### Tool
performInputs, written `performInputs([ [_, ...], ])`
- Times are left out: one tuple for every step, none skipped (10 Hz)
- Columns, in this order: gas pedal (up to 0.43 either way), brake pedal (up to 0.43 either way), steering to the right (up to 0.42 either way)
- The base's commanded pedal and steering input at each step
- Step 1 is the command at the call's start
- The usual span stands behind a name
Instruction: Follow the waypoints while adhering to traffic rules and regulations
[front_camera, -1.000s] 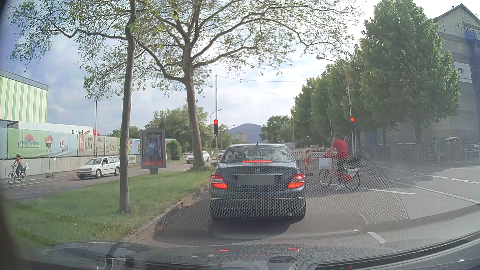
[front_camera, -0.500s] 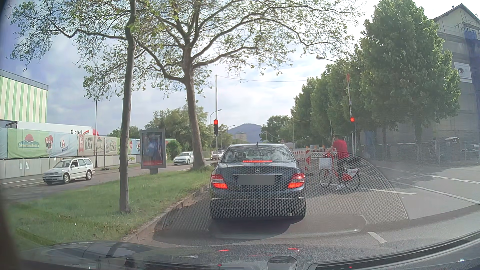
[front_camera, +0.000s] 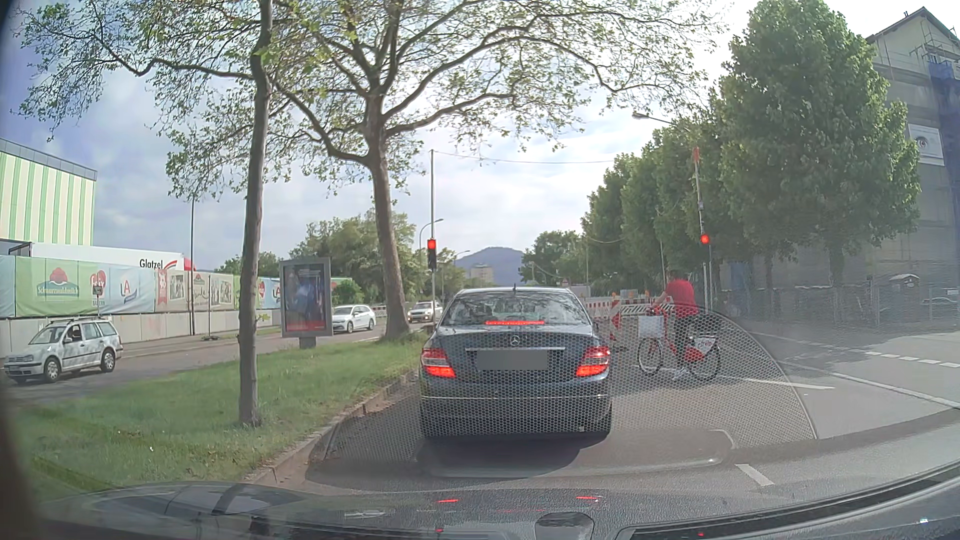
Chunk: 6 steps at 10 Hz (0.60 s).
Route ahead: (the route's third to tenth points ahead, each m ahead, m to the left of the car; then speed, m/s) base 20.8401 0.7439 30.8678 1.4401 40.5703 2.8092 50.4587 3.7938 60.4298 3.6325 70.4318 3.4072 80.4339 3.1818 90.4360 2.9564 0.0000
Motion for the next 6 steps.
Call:
performInputs([
  [0.000, 0.207, -0.001],
  [0.000, 0.207, -0.001],
  [0.000, 0.207, -0.001],
  [0.000, 0.207, -0.001],
  [0.000, 0.207, -0.001],
  [0.000, 0.207, -0.001],
])
